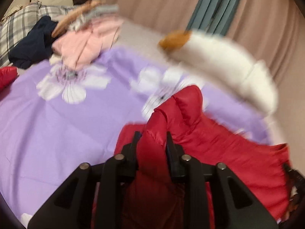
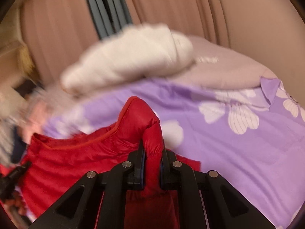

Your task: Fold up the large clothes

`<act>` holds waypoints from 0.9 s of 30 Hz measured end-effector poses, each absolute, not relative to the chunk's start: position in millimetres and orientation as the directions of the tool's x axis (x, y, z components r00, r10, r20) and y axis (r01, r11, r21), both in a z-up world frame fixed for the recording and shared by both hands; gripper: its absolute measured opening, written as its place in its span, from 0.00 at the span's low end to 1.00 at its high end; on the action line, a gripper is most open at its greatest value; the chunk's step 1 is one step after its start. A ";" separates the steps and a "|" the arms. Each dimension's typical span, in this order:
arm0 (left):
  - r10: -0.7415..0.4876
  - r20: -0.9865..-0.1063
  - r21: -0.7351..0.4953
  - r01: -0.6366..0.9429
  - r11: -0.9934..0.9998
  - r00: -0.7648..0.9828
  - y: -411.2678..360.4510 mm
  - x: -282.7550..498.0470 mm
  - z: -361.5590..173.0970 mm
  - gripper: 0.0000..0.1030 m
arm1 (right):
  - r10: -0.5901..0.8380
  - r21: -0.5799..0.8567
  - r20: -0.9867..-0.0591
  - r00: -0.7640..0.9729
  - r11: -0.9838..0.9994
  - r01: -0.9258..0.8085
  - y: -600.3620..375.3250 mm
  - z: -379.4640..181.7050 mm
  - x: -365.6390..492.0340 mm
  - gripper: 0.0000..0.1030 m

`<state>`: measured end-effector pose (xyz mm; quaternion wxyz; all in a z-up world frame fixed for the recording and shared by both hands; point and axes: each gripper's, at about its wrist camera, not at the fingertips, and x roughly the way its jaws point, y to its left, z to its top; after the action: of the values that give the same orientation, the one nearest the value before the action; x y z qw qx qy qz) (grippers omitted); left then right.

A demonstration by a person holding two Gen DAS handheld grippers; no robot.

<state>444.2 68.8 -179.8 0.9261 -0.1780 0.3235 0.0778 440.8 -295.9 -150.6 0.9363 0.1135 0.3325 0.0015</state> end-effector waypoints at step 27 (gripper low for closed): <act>-0.037 -0.592 -0.388 -0.244 0.889 0.805 82.8 359.7 -152.8 0.75 | 0.094 0.258 -0.614 0.783 0.962 0.087 -296.5 -130.4 368.7 0.75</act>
<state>359.7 82.8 -152.8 0.9220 -0.2290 0.3070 0.0562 368.7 -296.5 -130.4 0.9343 0.1372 0.3292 0.0020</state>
